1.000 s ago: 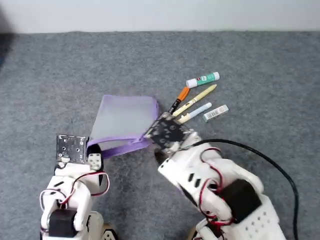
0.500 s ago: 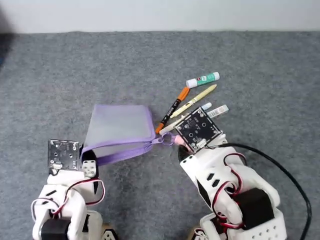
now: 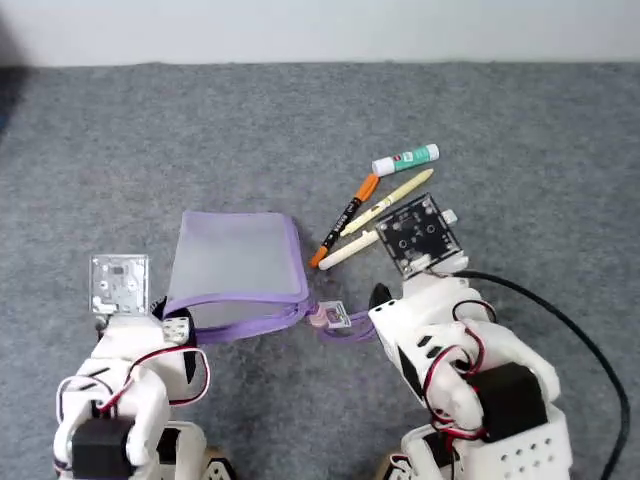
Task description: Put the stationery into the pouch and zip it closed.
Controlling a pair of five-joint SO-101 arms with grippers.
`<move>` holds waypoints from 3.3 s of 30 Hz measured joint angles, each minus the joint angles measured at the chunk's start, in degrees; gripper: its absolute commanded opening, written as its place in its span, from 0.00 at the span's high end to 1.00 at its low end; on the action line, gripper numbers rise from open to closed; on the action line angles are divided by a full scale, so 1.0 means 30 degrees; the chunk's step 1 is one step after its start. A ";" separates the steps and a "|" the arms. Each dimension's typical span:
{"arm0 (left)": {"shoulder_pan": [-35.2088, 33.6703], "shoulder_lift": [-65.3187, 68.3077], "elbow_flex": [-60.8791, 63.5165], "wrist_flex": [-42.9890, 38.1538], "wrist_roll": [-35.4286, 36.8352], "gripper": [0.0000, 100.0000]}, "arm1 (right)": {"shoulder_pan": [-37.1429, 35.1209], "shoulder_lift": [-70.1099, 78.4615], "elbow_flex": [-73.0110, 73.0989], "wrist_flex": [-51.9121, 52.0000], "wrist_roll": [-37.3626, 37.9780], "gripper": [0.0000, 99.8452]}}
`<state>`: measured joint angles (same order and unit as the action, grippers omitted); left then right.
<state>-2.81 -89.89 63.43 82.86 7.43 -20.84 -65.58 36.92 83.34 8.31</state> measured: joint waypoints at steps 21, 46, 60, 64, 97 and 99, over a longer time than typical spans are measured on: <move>0.1231 0.2667 -0.2344 0.0088 0.2286 0.99 | 0.2139 1.6205 -1.1927 0.3604 -0.7092 0.88; 0.1289 0.5656 -0.2725 0.0293 0.3634 0.99 | 0.7766 3.3289 -2.3795 0.3575 -1.2777 0.88; 0.1231 0.9143 -0.4542 -0.0733 0.3634 0.99 | 0.7619 3.8916 -2.9421 0.3575 -1.2777 0.78; 0.1231 0.9231 -0.4542 -0.1201 0.3634 0.99 | 0.7062 3.9502 -2.9685 0.3575 -1.2777 0.81; 0.1348 0.9319 -0.4249 -0.1875 0.3634 0.99 | 0.7355 4.0264 -3.0066 0.4278 -1.0872 0.81; 0.1348 0.9319 -0.4249 -0.1875 0.3634 0.99 | 0.7326 4.0264 -3.0066 0.3927 -1.0403 0.81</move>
<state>1.23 -61.93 50.68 77.23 18.33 1.14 55.21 -53.27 95.12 -22.90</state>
